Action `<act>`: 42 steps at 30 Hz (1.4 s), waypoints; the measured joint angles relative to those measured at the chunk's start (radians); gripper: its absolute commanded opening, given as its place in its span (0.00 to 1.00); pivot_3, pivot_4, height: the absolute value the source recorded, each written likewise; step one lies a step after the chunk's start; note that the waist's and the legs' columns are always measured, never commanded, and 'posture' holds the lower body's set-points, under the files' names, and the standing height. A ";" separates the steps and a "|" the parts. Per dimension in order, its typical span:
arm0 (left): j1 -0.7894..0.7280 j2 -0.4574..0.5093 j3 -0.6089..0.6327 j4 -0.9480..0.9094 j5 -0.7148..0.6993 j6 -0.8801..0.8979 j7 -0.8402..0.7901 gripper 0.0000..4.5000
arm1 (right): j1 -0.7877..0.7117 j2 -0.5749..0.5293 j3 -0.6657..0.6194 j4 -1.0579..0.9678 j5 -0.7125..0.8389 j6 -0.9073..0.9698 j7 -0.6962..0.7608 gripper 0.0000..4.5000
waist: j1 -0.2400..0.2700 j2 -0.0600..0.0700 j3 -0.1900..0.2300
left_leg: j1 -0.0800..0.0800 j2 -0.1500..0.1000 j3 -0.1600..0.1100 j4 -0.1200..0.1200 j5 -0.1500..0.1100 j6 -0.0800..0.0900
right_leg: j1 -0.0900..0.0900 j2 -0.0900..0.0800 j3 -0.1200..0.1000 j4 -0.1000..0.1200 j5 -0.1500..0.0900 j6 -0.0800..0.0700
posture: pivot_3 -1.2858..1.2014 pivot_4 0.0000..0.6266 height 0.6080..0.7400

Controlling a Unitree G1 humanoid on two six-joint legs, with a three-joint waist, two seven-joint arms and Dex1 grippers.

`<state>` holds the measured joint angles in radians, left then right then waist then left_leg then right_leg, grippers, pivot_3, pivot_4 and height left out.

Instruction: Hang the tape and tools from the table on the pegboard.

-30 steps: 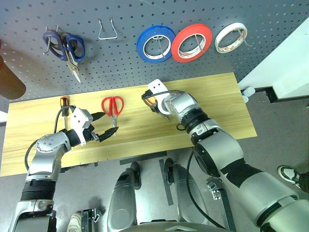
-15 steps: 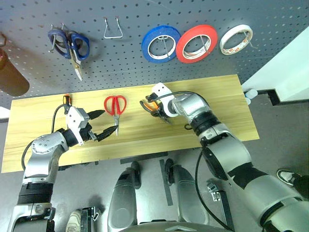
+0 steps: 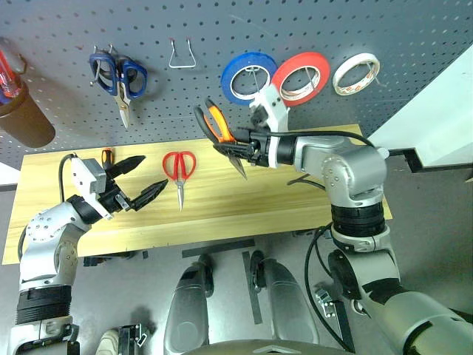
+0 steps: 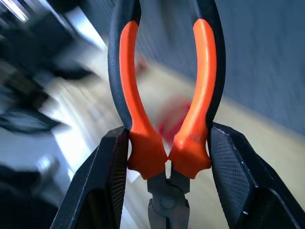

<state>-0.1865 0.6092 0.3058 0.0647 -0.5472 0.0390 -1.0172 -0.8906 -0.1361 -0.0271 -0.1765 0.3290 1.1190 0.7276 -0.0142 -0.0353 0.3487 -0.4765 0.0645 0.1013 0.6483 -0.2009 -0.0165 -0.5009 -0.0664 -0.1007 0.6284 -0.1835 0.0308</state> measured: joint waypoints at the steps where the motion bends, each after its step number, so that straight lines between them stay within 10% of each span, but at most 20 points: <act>1: -0.007 0.000 0.006 -0.004 -0.009 0.000 0.002 1.00 | -0.013 0.013 -0.010 -0.006 0.018 -0.014 -0.014 0.48 | -0.001 -0.001 -0.006 | 0.000 0.000 0.000 0.000 0.000 0.000 | 0.000 0.001 0.000 0.000 0.001 -0.001 | 0.52 0.27 1.00; 42: 0.035 0.078 0.300 -0.209 -0.254 0.169 0.105 1.00 | -0.623 0.283 -0.043 1.356 -0.170 -1.244 -0.484 0.48 | 0.005 -0.016 -0.151 | 0.017 0.004 -0.001 0.001 0.007 -0.006 | 0.016 0.007 0.000 0.001 0.008 -0.011 | 0.58 0.09 1.00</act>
<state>-0.1517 0.6874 0.6058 -0.1447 -0.8015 0.2079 -0.9120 -1.5139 0.1469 -0.0703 1.1792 0.1593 -0.1251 0.2436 -0.0088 -0.0513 0.1979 -0.4595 0.0690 0.1007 0.6492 -0.1938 -0.0227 -0.4845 -0.0591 -0.1006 0.6297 -0.1753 0.0202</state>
